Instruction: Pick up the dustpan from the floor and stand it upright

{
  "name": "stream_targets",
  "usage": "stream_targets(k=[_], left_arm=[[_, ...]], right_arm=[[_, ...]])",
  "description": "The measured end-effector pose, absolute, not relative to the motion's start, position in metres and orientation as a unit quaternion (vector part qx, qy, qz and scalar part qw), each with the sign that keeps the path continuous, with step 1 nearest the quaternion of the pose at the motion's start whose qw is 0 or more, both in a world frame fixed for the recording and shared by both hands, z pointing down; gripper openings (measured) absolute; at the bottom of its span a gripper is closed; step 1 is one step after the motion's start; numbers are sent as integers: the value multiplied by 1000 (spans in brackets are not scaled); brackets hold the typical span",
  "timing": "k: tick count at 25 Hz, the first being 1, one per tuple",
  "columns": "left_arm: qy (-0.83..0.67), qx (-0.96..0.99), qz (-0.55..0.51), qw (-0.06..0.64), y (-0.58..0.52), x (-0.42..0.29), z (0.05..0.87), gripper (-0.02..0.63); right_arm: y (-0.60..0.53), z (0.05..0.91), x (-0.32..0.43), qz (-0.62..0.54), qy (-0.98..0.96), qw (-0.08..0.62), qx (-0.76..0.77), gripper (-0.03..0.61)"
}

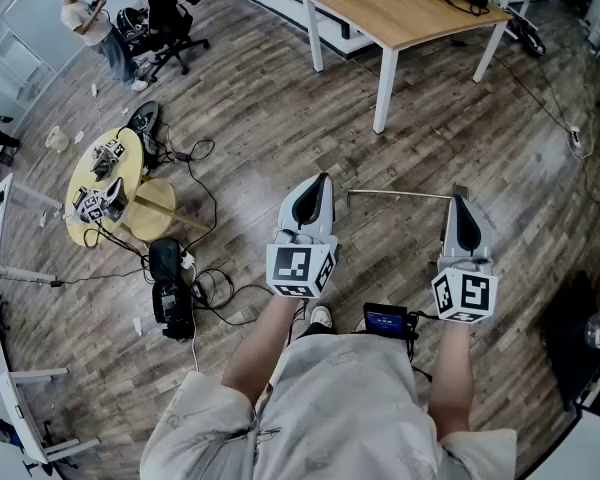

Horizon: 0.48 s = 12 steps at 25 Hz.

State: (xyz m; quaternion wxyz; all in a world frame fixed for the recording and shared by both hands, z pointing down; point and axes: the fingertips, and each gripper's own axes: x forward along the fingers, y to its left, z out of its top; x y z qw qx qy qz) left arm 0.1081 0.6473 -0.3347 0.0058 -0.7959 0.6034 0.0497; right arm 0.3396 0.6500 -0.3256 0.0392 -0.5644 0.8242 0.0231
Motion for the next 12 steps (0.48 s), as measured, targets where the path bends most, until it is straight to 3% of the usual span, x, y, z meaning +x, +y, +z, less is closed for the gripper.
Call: stream_targets(k=[5,12], left_arm=[[601,-798,47,1,643,123,-341,20],[600,-799,39,1,650,198,-337,20]], right_arm=[[646,-334,349,20,824,40,-564,5],[653,-331,419,19,823,48,-566,5]])
